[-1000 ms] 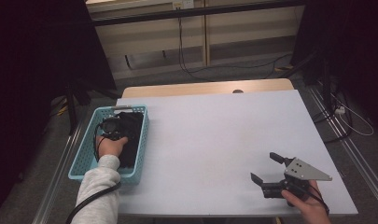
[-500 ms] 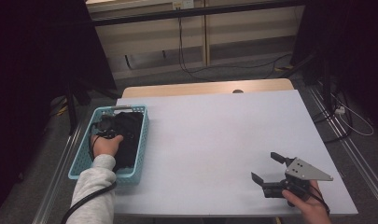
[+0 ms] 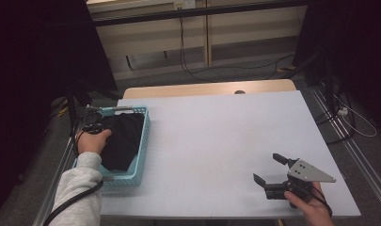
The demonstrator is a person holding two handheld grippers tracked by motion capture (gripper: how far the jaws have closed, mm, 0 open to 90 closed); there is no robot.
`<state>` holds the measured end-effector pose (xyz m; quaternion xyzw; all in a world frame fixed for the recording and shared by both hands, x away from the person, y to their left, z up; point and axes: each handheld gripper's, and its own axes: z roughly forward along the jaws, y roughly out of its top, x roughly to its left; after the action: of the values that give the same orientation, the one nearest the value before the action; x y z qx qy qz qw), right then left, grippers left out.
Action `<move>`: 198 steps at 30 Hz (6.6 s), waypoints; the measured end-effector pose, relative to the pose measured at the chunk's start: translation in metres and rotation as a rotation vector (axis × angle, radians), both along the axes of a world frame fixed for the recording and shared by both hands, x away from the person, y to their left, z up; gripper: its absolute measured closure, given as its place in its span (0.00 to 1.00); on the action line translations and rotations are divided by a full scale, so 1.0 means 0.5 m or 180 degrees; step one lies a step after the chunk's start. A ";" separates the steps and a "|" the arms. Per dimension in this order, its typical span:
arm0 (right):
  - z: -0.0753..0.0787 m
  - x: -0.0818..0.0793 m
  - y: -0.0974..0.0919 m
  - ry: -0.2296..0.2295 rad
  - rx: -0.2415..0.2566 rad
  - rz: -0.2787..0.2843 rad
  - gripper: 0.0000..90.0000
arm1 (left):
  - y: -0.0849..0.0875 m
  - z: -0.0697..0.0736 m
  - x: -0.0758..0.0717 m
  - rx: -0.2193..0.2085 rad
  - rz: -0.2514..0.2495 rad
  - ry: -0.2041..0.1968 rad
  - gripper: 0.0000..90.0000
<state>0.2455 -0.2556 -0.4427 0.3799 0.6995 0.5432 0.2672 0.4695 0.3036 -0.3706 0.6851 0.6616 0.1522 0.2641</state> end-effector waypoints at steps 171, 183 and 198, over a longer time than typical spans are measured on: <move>-0.001 0.058 0.049 0.0118 -0.0161 0.0024 0.04 | -0.382 -0.046 -0.103 -0.0407 -0.1948 -0.0943 0.16; -0.010 0.152 0.127 0.0436 -0.0615 0.0130 0.31 | -0.377 -0.063 -0.117 -0.0296 -0.2127 -0.0919 0.12; -0.039 0.204 0.200 0.0806 -0.1176 0.0414 0.79 | -0.379 -0.045 -0.122 -0.0298 -0.2134 -0.1087 0.13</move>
<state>0.3478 -0.1555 -0.4620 0.3437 0.8380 0.3699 0.2067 0.4084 0.1140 -0.3930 0.8155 0.3533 0.1389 0.4368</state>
